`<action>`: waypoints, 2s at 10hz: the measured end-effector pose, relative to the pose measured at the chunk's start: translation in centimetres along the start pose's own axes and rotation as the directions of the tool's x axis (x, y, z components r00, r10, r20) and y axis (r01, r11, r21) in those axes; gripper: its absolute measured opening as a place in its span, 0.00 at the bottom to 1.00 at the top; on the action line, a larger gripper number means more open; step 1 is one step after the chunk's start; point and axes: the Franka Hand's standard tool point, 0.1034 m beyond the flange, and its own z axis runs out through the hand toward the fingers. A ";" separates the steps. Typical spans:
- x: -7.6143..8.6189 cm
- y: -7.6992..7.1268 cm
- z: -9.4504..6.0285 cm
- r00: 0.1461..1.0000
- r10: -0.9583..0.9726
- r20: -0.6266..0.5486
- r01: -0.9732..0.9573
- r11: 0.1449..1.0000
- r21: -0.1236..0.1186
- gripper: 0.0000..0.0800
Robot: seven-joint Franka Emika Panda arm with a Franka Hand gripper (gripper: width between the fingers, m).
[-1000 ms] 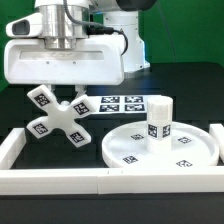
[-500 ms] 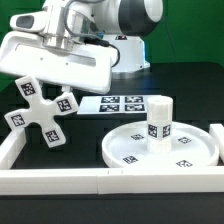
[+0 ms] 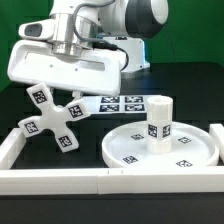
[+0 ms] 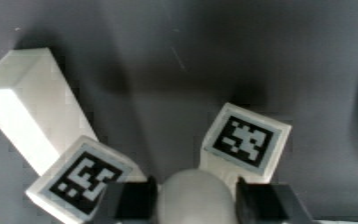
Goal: Assemble round table
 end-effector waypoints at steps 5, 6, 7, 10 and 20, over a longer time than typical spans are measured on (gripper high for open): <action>0.0 0.0 0.0 1.000 0.000 0.000 0.000 1.000 0.000 0.81; 0.0 0.0 0.0 1.000 0.000 0.000 0.000 1.000 0.000 0.81; 0.0 0.0 0.0 1.000 0.000 0.000 0.000 1.000 0.000 0.81; 0.1 -0.1 0.0 1.000 0.001 0.004 -0.001 1.000 0.005 0.81; 5.7 0.7 -2.0 1.000 0.006 0.031 -0.009 0.993 0.114 0.81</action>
Offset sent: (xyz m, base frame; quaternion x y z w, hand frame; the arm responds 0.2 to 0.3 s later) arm 0.0000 0.0000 0.0000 0.0000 0.0000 0.0000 1.0000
